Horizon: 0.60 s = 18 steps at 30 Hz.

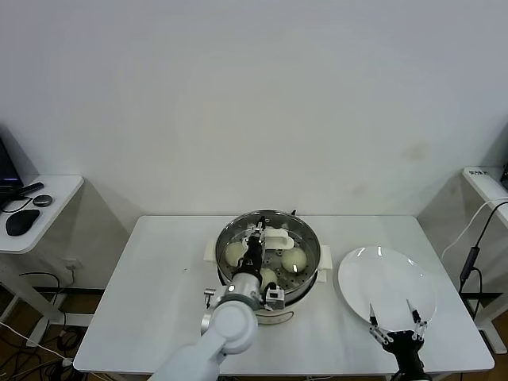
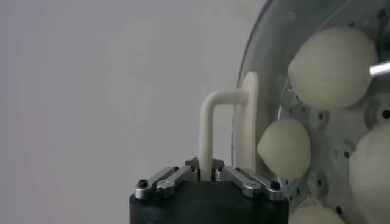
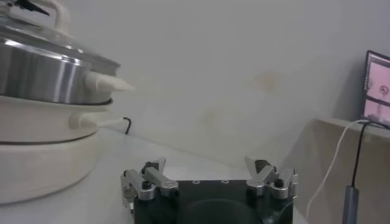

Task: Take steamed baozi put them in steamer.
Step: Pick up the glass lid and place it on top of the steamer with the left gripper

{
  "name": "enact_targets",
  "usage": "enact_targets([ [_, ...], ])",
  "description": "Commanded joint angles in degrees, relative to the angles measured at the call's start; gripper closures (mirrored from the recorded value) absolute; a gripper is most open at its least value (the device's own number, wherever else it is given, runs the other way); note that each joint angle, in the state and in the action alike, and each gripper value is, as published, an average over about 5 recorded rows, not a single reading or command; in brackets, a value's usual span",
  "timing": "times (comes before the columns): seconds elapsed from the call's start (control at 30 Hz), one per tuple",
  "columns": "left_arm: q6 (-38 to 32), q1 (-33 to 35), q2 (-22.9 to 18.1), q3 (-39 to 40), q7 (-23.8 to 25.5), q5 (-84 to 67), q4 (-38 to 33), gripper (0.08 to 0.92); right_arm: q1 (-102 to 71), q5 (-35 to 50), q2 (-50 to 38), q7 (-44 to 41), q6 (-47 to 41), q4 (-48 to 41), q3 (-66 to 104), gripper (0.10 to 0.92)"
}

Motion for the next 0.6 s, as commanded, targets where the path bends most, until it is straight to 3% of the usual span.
enact_targets([
  [0.03, -0.74, 5.33, 2.08, -1.53, -2.34, -10.74, -8.09, 0.598, -0.15, -0.02, -0.04, 0.01, -0.02, 0.24, -0.2, 0.203],
  [0.33, -12.97, 21.5, 7.37, -13.1, -13.68, -40.51, -23.2, 0.339, -0.45, -0.17, -0.11, -0.01, -0.14, 0.41, -0.94, 0.203],
  [0.47, -29.48, 35.13, 5.46, -22.79, -19.34, -58.95, -27.31, 0.226, -0.48, 0.16, -0.13, -0.05, -0.08, 0.91, -1.46, 0.203],
  [0.6, -43.56, 48.13, 2.42, -32.31, -22.8, -69.19, -29.08, 0.181, -0.83, 1.41, -0.56, -0.12, 0.01, 1.42, -2.02, 0.203],
])
